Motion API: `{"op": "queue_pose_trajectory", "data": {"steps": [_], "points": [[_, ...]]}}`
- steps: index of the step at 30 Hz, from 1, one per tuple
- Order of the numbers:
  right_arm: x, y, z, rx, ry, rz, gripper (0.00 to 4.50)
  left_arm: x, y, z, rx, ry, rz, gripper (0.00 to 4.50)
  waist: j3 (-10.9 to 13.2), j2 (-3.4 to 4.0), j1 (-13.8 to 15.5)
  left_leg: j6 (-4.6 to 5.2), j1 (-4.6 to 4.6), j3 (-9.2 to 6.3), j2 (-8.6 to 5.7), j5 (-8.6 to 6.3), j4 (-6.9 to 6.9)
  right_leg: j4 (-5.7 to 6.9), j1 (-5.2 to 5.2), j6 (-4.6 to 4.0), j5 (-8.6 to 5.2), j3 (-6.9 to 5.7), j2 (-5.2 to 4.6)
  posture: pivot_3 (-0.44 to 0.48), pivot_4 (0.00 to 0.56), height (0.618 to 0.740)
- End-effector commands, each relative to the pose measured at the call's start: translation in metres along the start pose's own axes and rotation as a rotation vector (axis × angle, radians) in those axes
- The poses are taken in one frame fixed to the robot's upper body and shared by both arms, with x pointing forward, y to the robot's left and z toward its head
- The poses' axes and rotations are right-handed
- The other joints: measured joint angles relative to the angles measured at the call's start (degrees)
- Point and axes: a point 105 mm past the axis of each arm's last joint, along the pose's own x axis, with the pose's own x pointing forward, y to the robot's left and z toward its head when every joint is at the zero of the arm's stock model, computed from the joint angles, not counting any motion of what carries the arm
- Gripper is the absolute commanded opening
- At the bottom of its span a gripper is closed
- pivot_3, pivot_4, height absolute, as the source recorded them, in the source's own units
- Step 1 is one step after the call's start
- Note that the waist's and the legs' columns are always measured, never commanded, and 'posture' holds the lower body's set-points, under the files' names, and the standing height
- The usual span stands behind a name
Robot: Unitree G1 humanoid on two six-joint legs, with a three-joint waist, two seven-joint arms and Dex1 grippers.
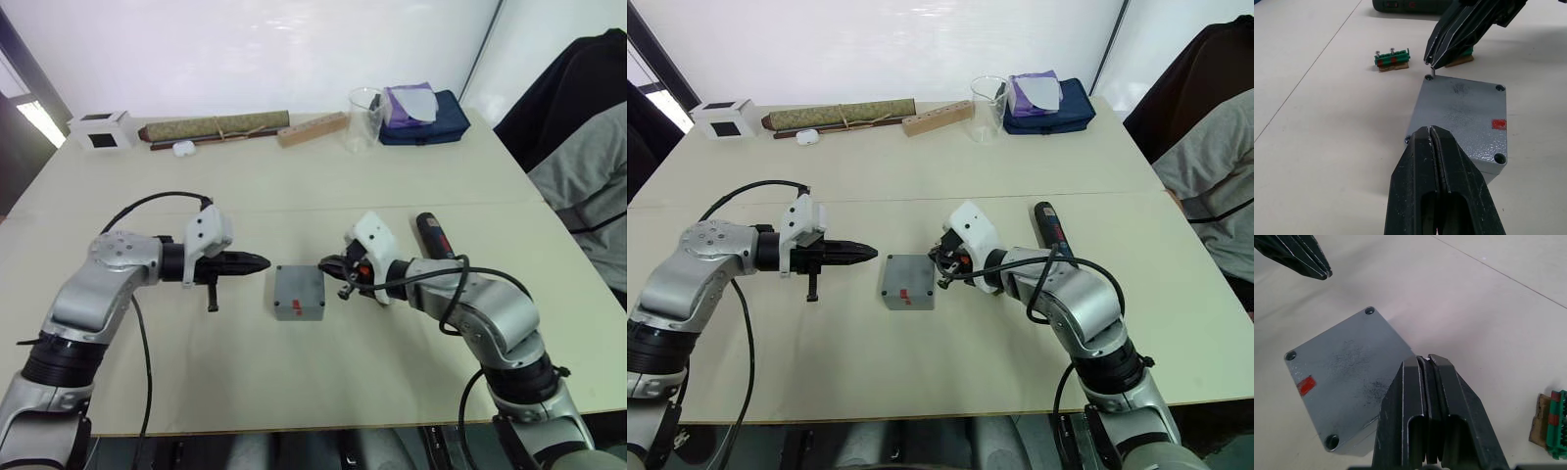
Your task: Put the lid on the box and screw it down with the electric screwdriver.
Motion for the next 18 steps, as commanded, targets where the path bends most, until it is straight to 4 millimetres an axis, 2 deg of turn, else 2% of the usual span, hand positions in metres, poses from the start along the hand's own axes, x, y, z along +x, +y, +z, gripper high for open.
{"op": "queue_pose_trajectory", "data": {"steps": [1, 18], "points": [[-0.002, -0.003, 0.009, -0.027, -0.035, -0.012, 0.06, 0.0, -0.003, 0.01, 0.041, -0.02, -0.004, 0.0, 0.0, 0.0, 0.02, 0.0, 0.0, 0.0, 0.0, 0.0, 0.0, 0.0, 0.0, 0.0, 0.0, 0.0, 0.0, 0.0, 0.15, 0.736], [0.001, 0.008, 0.012, -0.036, -0.045, 0.031, 0.06, 0.002, -0.005, 0.013, 0.044, -0.023, -0.018, 0.0, 0.0, 0.0, 0.0, 0.0, 0.0, 0.0, 0.0, 0.0, 0.0, 0.0, 0.0, 0.0, 0.0, 0.0, 0.0, 0.0, 0.15, 0.736]]}}
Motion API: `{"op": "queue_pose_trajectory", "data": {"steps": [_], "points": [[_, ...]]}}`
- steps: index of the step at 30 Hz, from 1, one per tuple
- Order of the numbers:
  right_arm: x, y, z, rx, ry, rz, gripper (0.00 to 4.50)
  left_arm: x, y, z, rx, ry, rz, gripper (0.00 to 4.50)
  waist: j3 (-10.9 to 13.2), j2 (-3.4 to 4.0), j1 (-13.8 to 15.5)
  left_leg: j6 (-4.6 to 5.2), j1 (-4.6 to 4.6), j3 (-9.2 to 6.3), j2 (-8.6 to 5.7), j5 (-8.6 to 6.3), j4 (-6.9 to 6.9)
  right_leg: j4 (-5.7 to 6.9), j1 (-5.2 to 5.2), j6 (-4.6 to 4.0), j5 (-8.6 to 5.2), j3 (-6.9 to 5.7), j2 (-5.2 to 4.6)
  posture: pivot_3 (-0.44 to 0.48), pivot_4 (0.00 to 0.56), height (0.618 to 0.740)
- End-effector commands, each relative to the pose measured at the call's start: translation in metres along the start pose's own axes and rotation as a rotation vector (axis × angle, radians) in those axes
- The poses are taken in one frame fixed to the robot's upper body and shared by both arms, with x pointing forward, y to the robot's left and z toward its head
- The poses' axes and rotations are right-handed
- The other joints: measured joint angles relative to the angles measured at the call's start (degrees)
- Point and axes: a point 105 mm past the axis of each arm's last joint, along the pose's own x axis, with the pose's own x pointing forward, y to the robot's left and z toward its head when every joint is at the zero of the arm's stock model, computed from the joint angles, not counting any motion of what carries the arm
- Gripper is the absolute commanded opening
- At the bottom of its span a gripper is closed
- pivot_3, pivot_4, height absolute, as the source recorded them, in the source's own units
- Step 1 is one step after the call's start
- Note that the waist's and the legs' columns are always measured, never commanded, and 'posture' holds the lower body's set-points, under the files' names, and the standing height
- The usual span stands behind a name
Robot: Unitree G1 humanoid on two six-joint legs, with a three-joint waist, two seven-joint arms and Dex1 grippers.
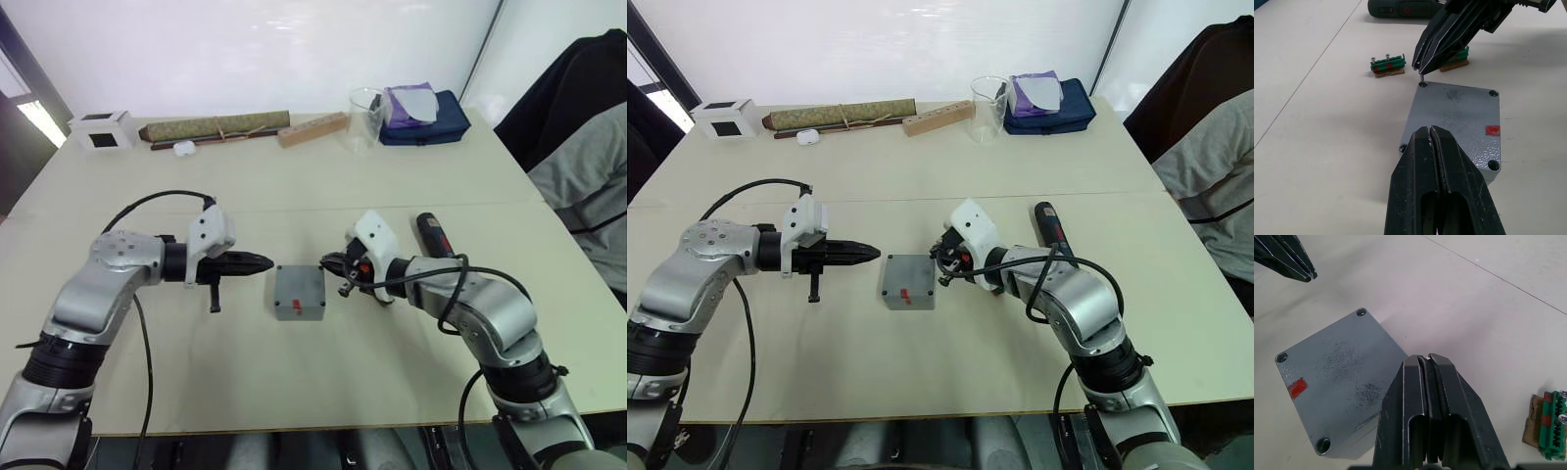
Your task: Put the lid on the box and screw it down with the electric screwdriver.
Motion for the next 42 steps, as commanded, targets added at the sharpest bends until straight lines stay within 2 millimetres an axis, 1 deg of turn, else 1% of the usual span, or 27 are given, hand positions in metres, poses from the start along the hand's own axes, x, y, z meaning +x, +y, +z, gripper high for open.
{"op": "queue_pose_trajectory", "data": {"steps": [1, 6, 21, 23, 24, 25, 26, 27, 29, 33, 34, 36, 37, 39, 40, 42], "points": [[-0.001, 0.008, 0.013, -0.028, -0.044, 0.033, 0.06, 0.0, -0.001, 0.008, 0.027, -0.015, -0.005, 0.0, 0.0, 0.0, 0.0, 0.0, 0.0, 0.0, 0.0, 0.0, 0.0, 0.0, 0.0, 0.0, 0.0, 0.0, 0.0, 0.0, 0.15, 0.736], [-0.001, 0.008, 0.016, -0.04, -0.046, 0.032, 0.06, 0.001, -0.002, 0.008, 0.026, -0.018, -0.005, 0.0, 0.0, 0.0, 0.03, 0.0, 0.0, 0.0, 0.0, 0.0, 0.0, 0.0, 0.0, 0.0, 0.0, 0.0, 0.0, 0.0, 0.15, 0.736], [0.004, 0.001, -0.004, -0.036, 0.016, 0.009, 0.06, 0.002, -0.004, 0.007, 0.02, -0.019, -0.006, 0.0, 0.0, 0.0, 0.03, 0.0, 0.0, 0.0, 0.0, 0.0, 0.0, 0.0, 0.0, 0.0, 0.0, 0.0, 0.0, 0.0, 0.15, 0.736], [0.005, 0.002, -0.006, -0.033, 0.019, 0.013, 0.7, 0.002, -0.004, 0.007, 0.019, -0.02, -0.006, 0.0, 0.0, 0.0, 0.03, 0.0, 0.0, 0.0, 0.0, 0.0, 0.0, 0.0, 0.0, 0.0, 0.0, 0.0, 0.0, 0.0, 0.15, 0.736], [0.004, 0.004, -0.005, -0.029, 0.015, 0.021, 0.79, 0.002, -0.004, 0.007, 0.019, -0.021, -0.006, 0.0, 0.0, 0.0, 0.03, 0.0, 0.0, 0.0, 0.0, 0.0, 0.0, 0.0, 0.0, 0.0, 0.0, 0.0, 0.0, 0.0, 0.15, 0.736], [0.004, 0.005, -0.004, -0.026, 0.011, 0.027, 1.16, 0.002, -0.004, 0.008, 0.019, -0.021, -0.007, 0.0, 0.0, 0.0, 0.01, 0.0, 0.0, 0.0, 0.0, 0.0, 0.0, 0.0, 0.0, 0.0, 0.0, 0.0, 0.0, 0.0, 0.15, 0.736], [0.003, 0.006, -0.002, -0.025, 0.005, 0.033, 1.71, 0.002, -0.004, 0.008, 0.019, -0.022, -0.008, 0.0, 0.0, 0.0, 0.01, 0.0, 0.0, 0.0, 0.0, 0.0, 0.0, 0.0, 0.0, 0.0, 0.0, 0.0, 0.0, 0.0, 0.15, 0.736], [0.002, 0.007, 0.0, -0.024, -0.001, 0.038, 2.01, 0.002, -0.004, 0.008, 0.019, -0.023, -0.01, 0.0, 0.0, 0.0, 0.01, 0.0, 0.0, 0.0, 0.0, 0.0, 0.0, 0.0, 0.0, 0.0, 0.0, 0.0, 0.0, 0.0, 0.15, 0.736], [-0.002, 0.008, 0.004, -0.021, -0.015, 0.045, 2.92, 0.003, -0.005, 0.008, 0.02, -0.026, -0.013, 0.0, 0.0, 0.0, 0.02, 0.0, 0.0, 0.0, 0.0, 0.0, 0.0, 0.0, 0.0, 0.0, 0.0, 0.0, 0.0, 0.0, 0.15, 0.736], [-0.013, 0.002, 0.014, -0.022, -0.034, 0.027, 4.32, 0.006, -0.006, 0.01, 0.026, -0.037, -0.02, 0.0, 0.0, 0.0, 0.06, 0.0, 0.0, 0.0, 0.0, 0.0, 0.0, 0.0, 0.0, 0.0, 0.0, 0.0, -0.01, 0.0, 0.15, 0.736], [-0.018, -0.001, 0.017, -0.023, -0.037, 0.016, 4.42, 0.007, -0.006, 0.011, 0.028, -0.042, -0.024, 0.0, 0.0, 0.0, 0.08, 0.0, 0.0, 0.0, 0.0, 0.0, 0.0, 0.0, 0.0, 0.0, 0.0, 0.0, -0.01, 0.0, 0.15, 0.736], [-0.036, -0.023, 0.027, -0.012, -0.034, -0.077, 4.42, 0.009, -0.009, 0.016, 0.038, -0.061, -0.042, 0.0, 0.01, 0.01, 0.16, 0.0, -0.01, 0.0, -0.01, 0.0, 0.0, 0.0, 0.01, 0.0, 0.0, 0.0, -0.02, 0.0, 0.15, 0.736], [-0.042, -0.03, 0.03, -0.001, -0.033, -0.109, 4.42, 0.01, -0.009, 0.017, 0.042, -0.066, -0.047, 0.0, 0.02, 0.01, 0.18, 0.0, -0.01, 0.01, -0.01, 0.0, 0.01, 0.0, 0.01, 0.0, 0.0, 0.0, -0.03, 0.0, 0.15, 0.736], [-0.062, -0.051, 0.034, 0.031, 0.036, -0.18, 4.42, 0.012, -0.012, 0.022, 0.056, -0.083, -0.062, 0.0, 0.04, 0.03, 0.25, 0.0, -0.01, 0.01, -0.02, 0.0, 0.02, -0.01, 0.02, 0.0, 0.0, 0.0, -0.04, 0.0, 0.15, 0.736], [-0.068, -0.056, 0.035, 0.044, 0.059, -0.2, 4.42, 0.013, -0.012, 0.024, 0.061, -0.088, -0.067, 0.0, 0.04, 0.04, 0.31, 0.0, -0.02, 0.02, -0.03, 0.0, 0.01, -0.01, 0.0, 0.0, 0.0, 0.01, -0.06, 0.0, 0.15, 0.736], [-0.086, -0.081, 0.03, 0.094, 0.174, -0.298, 4.42, 0.015, -0.014, 0.03, 0.072, -0.111, -0.077, 0.0, 0.04, 0.03, 0.32, 0.0, -0.01, 0.01, -0.02, 0.0, -0.01, -0.02, 0.01, -0.01, 0.0, -0.01, -0.04, 0.0, 0.15, 0.736]]}}
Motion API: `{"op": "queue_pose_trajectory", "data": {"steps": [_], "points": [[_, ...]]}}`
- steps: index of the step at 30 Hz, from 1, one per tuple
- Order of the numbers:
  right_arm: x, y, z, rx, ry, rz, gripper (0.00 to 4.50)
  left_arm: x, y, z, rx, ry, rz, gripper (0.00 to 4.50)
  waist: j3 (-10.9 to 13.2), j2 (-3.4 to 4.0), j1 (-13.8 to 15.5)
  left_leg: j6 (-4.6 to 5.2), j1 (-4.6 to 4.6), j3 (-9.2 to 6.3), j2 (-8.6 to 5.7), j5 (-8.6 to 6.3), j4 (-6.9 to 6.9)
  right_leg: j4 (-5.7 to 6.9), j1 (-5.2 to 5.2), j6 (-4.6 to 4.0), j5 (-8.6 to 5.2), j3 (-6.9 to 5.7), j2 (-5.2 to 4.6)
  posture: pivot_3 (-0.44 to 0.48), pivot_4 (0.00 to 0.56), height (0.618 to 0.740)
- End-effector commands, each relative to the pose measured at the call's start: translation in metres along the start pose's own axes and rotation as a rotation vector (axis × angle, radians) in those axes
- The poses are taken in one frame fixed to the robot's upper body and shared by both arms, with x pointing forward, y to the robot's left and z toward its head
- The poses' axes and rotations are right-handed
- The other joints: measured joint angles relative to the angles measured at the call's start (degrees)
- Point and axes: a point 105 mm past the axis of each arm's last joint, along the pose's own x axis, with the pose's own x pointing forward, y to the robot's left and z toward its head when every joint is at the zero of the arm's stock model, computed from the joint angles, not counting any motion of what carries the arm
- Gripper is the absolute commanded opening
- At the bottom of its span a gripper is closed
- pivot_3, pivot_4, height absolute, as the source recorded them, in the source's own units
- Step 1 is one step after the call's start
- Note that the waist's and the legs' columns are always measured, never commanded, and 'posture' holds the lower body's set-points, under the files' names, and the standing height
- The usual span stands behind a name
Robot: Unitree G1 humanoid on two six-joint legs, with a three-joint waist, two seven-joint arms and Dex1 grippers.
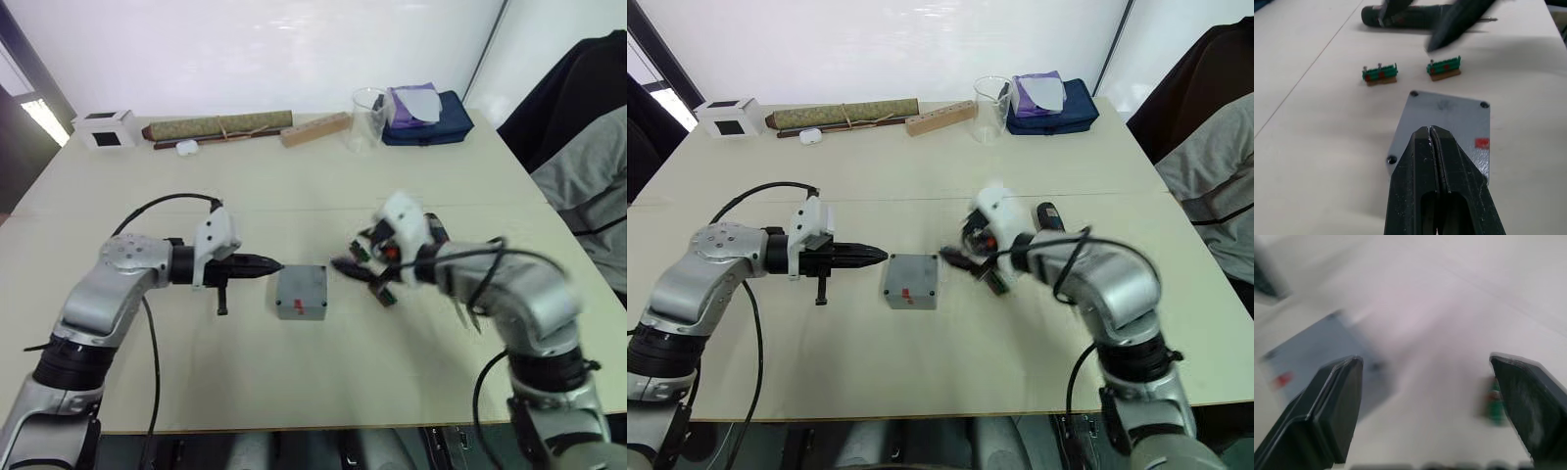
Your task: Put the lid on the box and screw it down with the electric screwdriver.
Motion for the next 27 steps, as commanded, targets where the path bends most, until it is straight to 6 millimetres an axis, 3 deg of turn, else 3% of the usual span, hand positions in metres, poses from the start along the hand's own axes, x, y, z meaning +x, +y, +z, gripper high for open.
{"op": "queue_pose_trajectory", "data": {"steps": [1, 5, 9, 18, 26, 27], "points": [[-0.023, -0.04, -0.002, 0.07, 0.148, -0.144, 4.42, 0.007, -0.005, 0.02, 0.066, -0.056, -0.039, 0.0, 0.0, 0.0, -0.02, 0.0, 0.02, 0.01, 0.0, 0.0, -0.03, 0.01, 0.0, -0.01, 0.0, 0.0, 0.0, 0.0, 0.15, 0.736], [-0.037, -0.073, -0.018, 0.109, 0.33, -0.25, 4.42, 0.013, -0.007, 0.027, 0.085, -0.084, -0.054, 0.0, 0.02, 0.0, -0.06, 0.01, 0.02, 0.06, 0.0, 0.0, -0.03, -0.02, 0.0, -0.01, -0.01, 0.03, 0.0, 0.0, 0.15, 0.736], [-0.04, -0.089, -0.04, 0.192, 0.513, -0.267, 4.42, 0.019, -0.009, 0.032, 0.1, -0.112, -0.065, 0.0, 0.04, -0.01, -0.44, 0.02, 0.02, 0.16, 0.0, -0.01, -0.05, -0.04, -0.04, -0.01, 0.0, 0.12, 0.0, 0.0, 0.15, 0.736], [-0.016, -0.088, -0.074, 0.338, 0.714, -0.209, 4.42, 0.021, -0.013, 0.034, 0.097, -0.135, -0.035, 0.0, 0.1, -0.01, -0.31, 0.03, -0.01, 0.2, 0.02, -0.02, -0.03, -0.02, -0.11, 0.01, 0.01, 0.2, 0.05, 0.0, 0.15, 0.736], [0.0, -0.079, -0.099, 0.334, 0.803, -0.164, 4.42, 0.018, -0.019, 0.038, 0.096, -0.14, -0.02, 0.0, 0.1, -0.05, -0.34, 0.03, -0.01, 0.18, 0.01, -0.02, 0.02, -0.02, -0.06, 0.02, 0.01, 0.17, 0.04, 0.0, 0.15, 0.736], [0.002, -0.079, -0.099, 0.333, 0.803, -0.16, 4.23, 0.018, -0.019, 0.038, 0.096, -0.14, -0.018, 0.0, 0.09, -0.07, -0.42, 0.03, 0.03, 0.18, 0.01, -0.02, 0.04, -0.02, -0.02, 0.03, 0.02, 0.18, 0.04, 0.0, 0.15, 0.736]]}}
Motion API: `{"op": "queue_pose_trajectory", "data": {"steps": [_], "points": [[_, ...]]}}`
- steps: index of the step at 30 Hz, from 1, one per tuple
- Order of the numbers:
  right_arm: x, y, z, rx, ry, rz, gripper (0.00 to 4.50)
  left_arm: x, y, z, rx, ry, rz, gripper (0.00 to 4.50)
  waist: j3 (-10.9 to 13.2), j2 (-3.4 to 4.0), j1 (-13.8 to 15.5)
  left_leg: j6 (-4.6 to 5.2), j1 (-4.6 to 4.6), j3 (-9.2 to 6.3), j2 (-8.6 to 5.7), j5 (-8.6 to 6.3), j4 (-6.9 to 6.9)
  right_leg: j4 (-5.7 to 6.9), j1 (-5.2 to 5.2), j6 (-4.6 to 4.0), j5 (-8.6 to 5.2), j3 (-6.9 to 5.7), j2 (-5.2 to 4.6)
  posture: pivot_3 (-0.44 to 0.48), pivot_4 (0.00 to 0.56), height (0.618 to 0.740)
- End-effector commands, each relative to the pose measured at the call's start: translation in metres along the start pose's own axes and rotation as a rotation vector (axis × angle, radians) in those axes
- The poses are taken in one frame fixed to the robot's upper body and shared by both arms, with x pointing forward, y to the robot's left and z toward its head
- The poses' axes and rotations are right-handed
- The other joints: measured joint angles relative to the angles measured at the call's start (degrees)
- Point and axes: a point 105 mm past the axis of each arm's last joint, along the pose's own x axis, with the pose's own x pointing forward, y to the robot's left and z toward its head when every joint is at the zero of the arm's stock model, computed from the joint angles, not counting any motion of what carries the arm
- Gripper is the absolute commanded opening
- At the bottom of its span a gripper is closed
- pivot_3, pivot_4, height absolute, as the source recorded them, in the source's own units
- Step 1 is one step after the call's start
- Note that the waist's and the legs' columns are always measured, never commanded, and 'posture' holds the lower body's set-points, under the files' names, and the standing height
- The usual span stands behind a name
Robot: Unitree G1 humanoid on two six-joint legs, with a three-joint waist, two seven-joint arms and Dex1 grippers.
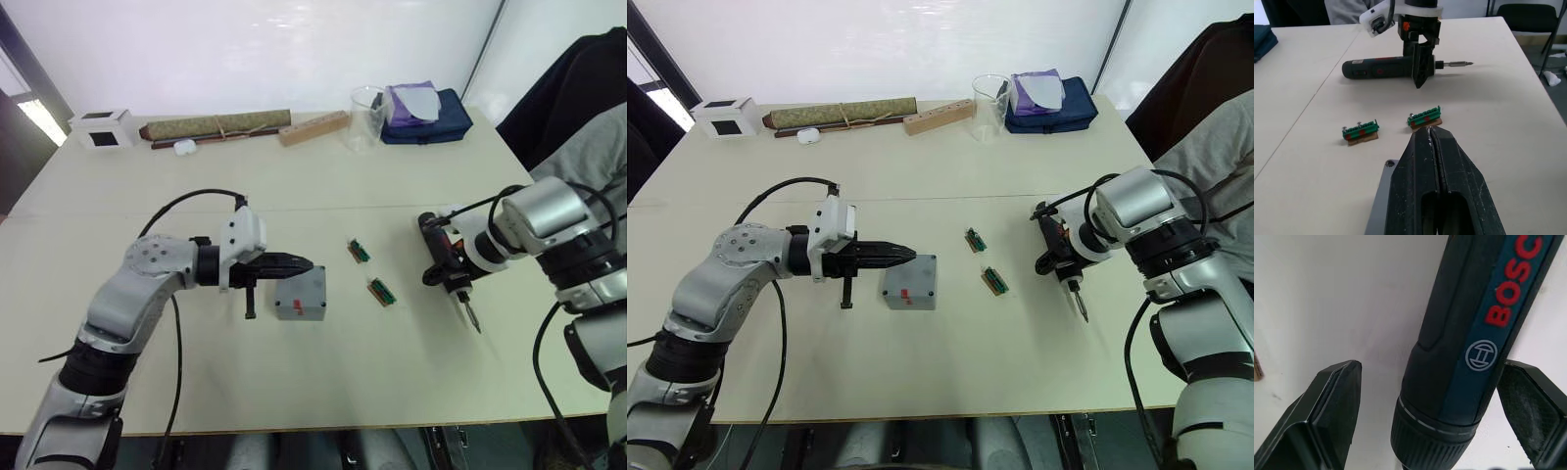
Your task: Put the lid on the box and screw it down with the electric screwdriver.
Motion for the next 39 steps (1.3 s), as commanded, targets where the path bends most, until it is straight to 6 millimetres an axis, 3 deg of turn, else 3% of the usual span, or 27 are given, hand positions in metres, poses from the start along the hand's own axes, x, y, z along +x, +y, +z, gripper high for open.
{"op": "queue_pose_trajectory", "data": {"steps": [1, 7, 10, 14, 19, 20, 23, 26, 33, 39], "points": [[0.008, 0.002, 0.002, -0.017, 0.009, 0.005, 3.96, -0.005, -0.002, 0.013, 0.04, -0.026, 0.013, 0.0, -0.02, -0.04, -0.11, 0.0, 0.02, 0.01, 0.0, 0.0, 0.01, 0.0, 0.01, 0.0, 0.0, 0.0, 0.0, 0.0, 0.15, 0.736], [0.006, 0.002, 0.011, -0.005, -0.011, 0.012, 2.15, -0.007, -0.002, 0.014, 0.035, -0.025, 0.023, 0.0, -0.02, -0.04, -0.3, 0.0, 0.07, 0.0, 0.02, 0.0, 0.01, 0.01, 0.02, 0.0, 0.0, 0.0, 0.06, 0.0, 0.15, 0.736], [-0.004, 0.001, 0.024, 0.033, -0.072, 0.027, 2.14, -0.008, -0.001, 0.013, 0.03, -0.022, 0.029, 0.0, -0.02, -0.04, -0.55, 0.0, 0.07, 0.0, 0.03, 0.0, 0.01, 0.02, 0.02, 0.0, 0.01, 0.01, 0.06, 0.0, 0.15, 0.736], [-0.033, 0.012, 0.05, -0.009, -0.236, 0.09, 2.14, -0.013, 0.004, 0.01, 0.023, -0.002, 0.046, 0.0, 0.1, 0.13, -0.76, 0.0, 0.04, 0.0, 0.02, 0.0, -0.01, 0.06, -0.04, -0.01, 0.01, 0.02, 0.06, 0.0, 0.15, 0.736], [-0.087, 0.059, 0.08, -0.269, -0.641, 0.223, 2.14, -0.018, 0.003, 0.001, -0.004, 0.033, 0.033, 0.0, 0.32, 0.41, -0.69, 0.0, -0.72, 0.01, 0.02, 0.01, 0.0, 0.31, -0.93, 0.0, 0.02, 0.07, 0.07, 0.0, 0.15, 0.736], [-0.101, 0.073, 0.086, -0.352, -0.792, 0.243, 2.14, -0.018, 0.002, 0.0, -0.017, 0.032, 0.024, 0.0, 0.32, 0.41, -0.56, -0.01, -0.85, -0.06, 0.02, 0.01, 0.02, 0.33, -1.03, 0.0, 0.03, 0.0, 0.08, 0.0, 0.15, 0.736], [-0.132, 0.106, 0.084, -0.44, -1.094, 0.334, 2.14, -0.017, 0.001, -0.005, -0.033, 0.046, 0.005, 0.0, 0.32, 0.41, 0.02, 0.0, -0.94, -0.13, 0.02, 0.01, -0.02, 0.19, -1.03, 0.0, 0.02, -0.09, 0.06, 0.0, 0.15, 0.736], [-0.142, 0.129, 0.074, -0.419, -1.291, 0.388, 2.14, -0.013, 0.002, -0.017, -0.031, 0.092, -0.003, 0.0, 0.31, 0.4, 0.37, -0.01, -0.98, -0.08, 0.0, 0.01, 0.02, 0.17, -1.01, 0.0, 0.02, -0.08, -0.02, 0.0, 0.15, 0.736], [-0.154, 0.157, 0.061, -0.418, -1.603, 0.404, 2.14, -0.009, 0.003, -0.032, -0.048, 0.126, -0.014, 0.0, 0.31, 0.38, 1.32, -0.1, -0.95, -0.04, -0.07, 0.07, 0.18, 0.15, -0.92, 0.18, 0.2, -0.06, -0.09, 0.0, 0.15, 0.736], [-0.123, 0.175, 0.045, -0.455, -1.64, 0.403, 2.14, 0.005, 0.006, -0.05, -0.09, 0.151, 0.005, 0.0, 0.3, 0.38, 1.25, -0.1, -0.89, -0.04, -0.04, 0.07, 0.14, 0.18, -0.9, 0.18, 0.19, -0.05, -0.03, 0.0, 0.15, 0.736]]}}
